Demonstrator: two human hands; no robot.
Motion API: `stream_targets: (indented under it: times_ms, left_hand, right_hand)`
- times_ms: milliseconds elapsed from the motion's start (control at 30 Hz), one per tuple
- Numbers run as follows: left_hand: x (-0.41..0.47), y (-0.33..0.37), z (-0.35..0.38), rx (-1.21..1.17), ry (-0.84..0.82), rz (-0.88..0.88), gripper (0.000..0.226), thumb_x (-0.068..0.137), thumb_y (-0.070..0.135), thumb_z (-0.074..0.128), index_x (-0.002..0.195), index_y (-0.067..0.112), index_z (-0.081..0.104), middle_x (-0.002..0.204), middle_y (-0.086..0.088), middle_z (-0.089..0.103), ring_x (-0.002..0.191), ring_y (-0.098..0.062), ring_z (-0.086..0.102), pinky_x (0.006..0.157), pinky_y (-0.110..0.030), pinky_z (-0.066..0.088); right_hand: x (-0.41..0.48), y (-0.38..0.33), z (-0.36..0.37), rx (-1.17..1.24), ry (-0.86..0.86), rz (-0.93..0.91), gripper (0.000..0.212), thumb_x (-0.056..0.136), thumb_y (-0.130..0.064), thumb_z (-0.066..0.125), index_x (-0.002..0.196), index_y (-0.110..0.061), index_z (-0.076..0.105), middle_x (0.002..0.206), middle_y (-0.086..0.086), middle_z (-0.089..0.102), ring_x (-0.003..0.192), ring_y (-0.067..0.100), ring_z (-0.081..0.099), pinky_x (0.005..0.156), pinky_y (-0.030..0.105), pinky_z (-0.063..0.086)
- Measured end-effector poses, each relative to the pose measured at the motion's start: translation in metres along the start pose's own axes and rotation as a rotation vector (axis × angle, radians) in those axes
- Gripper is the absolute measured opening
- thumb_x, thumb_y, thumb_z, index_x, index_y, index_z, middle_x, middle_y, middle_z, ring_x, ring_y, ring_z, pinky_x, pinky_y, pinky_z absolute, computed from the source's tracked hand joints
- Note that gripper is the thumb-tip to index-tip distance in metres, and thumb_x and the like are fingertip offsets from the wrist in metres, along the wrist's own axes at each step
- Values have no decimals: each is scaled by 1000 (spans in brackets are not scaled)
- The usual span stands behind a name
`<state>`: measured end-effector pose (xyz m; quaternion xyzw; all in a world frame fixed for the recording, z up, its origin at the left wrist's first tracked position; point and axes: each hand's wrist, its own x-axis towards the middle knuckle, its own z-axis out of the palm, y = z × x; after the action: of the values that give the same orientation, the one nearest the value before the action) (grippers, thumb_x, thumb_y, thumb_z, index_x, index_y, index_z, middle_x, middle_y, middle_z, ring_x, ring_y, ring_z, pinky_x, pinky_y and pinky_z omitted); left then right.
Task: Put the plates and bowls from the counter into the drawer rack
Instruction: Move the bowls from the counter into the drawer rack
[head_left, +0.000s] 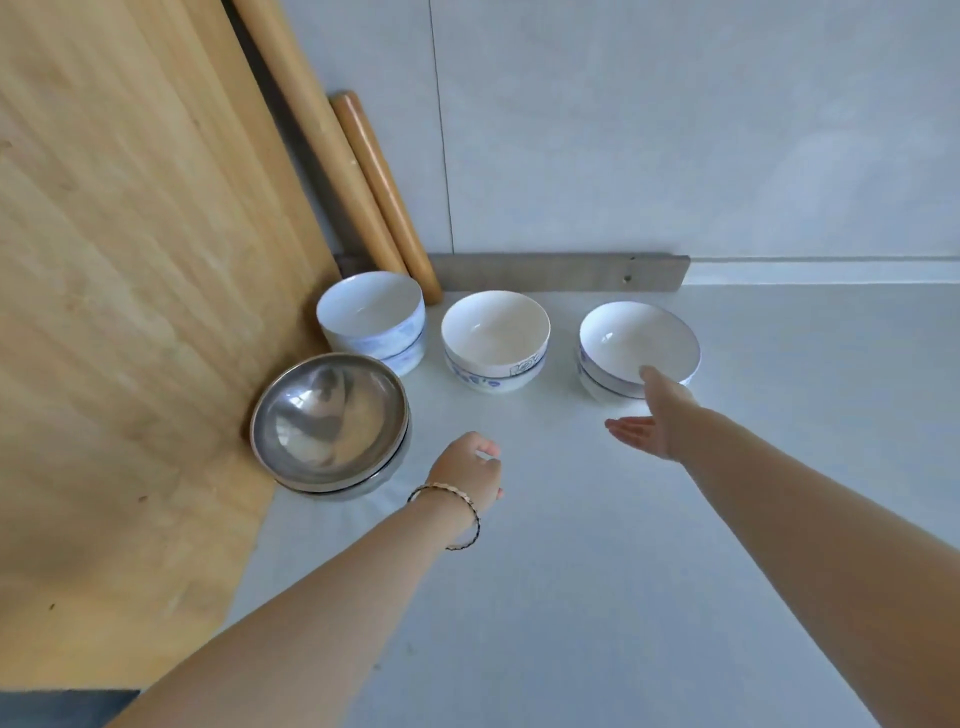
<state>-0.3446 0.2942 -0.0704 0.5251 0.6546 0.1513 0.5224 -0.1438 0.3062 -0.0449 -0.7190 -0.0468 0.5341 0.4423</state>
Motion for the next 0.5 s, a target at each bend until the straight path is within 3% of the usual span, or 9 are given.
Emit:
stream_targets:
  times_ms: [67,133,233,333,433,500]
  left_hand:
    - [9,-2,7,13,-28,15,23,87,4,35,86,21,50,97,-7,59,59,-11,59,66,-26,44]
    - [14,-4,10,20,-47,25,24,87,5,36,82,24,50,100,-8,60,59,-10,60,68,-27,45]
    - [9,-11,12,4,-73,22,24,86,4,38,87,23,52,103,-9,61,61,-10,61,73,-29,46]
    - [-4,-15,17,-1,-77,50,24,86,4,41,86,25,52,101,-9,60,62,-11,62,77,-33,49]
    - [-18,-8,25,-146,-75,18,23,89,6,47,109,15,52,101,-10,54,62,-15,60,66,-31,49]
    - [-35,4,34,-298,-142,-57,39,91,16,52,129,15,44,107,-8,50,66,-19,60,61,-29,49]
  right_hand:
    - [14,1,3,101,-10,-5,45,95,-26,42,137,-11,34,127,28,51,80,34,64,76,38,55]
    - [24,4,4,212,-24,-26,42,93,-18,41,134,-14,37,116,25,54,66,31,58,74,37,57]
    - [30,10,3,341,-45,-63,31,89,-11,42,120,-14,41,97,17,51,69,30,59,68,34,60]
    - [24,23,-9,364,-65,-64,23,88,-7,40,111,-9,39,87,16,50,73,32,61,84,37,58]
    - [1,45,-35,321,-133,-21,23,86,-5,39,109,-6,38,91,26,55,73,34,64,73,38,60]
    - [-21,62,-61,288,-180,36,23,86,-4,37,109,-4,38,89,31,57,74,36,65,65,38,59]
